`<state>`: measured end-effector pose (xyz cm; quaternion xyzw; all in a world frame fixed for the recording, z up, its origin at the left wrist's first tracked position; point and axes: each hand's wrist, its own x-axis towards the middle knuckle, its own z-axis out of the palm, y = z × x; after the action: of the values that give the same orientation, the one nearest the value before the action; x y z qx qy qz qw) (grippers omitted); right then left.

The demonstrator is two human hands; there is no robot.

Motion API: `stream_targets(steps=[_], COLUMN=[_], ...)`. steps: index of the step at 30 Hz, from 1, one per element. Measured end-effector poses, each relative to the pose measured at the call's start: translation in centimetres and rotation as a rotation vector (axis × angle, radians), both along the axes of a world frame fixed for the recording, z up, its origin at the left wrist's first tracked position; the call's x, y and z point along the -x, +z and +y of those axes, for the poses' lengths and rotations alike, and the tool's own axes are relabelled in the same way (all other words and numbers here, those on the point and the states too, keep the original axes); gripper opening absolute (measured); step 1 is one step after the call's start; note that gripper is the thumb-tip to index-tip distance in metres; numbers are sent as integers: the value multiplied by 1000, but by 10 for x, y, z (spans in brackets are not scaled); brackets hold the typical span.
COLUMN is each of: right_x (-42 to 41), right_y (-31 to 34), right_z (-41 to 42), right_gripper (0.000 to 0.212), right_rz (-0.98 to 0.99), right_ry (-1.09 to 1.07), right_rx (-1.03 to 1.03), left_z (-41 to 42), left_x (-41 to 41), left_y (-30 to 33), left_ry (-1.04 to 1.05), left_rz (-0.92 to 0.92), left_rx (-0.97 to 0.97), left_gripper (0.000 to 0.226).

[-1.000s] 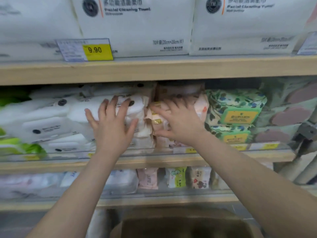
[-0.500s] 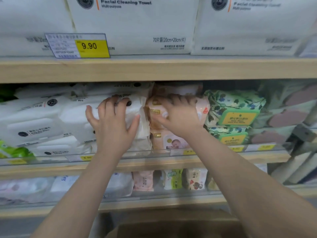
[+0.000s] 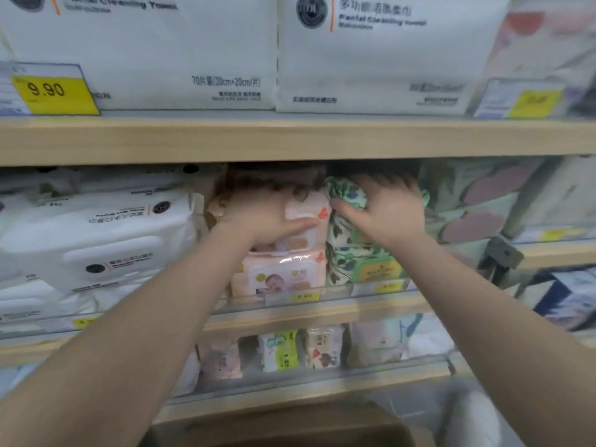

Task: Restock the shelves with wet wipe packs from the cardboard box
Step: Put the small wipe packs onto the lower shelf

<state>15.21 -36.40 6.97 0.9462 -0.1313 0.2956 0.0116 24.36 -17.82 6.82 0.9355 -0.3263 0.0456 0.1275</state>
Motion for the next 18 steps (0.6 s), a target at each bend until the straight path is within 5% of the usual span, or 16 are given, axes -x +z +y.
stream_targets(steps=[9, 18], right_x=[0, -8], right_y=[1, -12], right_z=[-17, -2], right_gripper=[64, 64], right_rz=[-45, -74], right_ry=[119, -8], right_rx=[15, 24], left_z=[-3, -12], left_x=[5, 6], left_y=[16, -3], left_ry=[25, 100], left_rz=[-96, -234], left_rx=[-47, -88], left_gripper=[82, 82])
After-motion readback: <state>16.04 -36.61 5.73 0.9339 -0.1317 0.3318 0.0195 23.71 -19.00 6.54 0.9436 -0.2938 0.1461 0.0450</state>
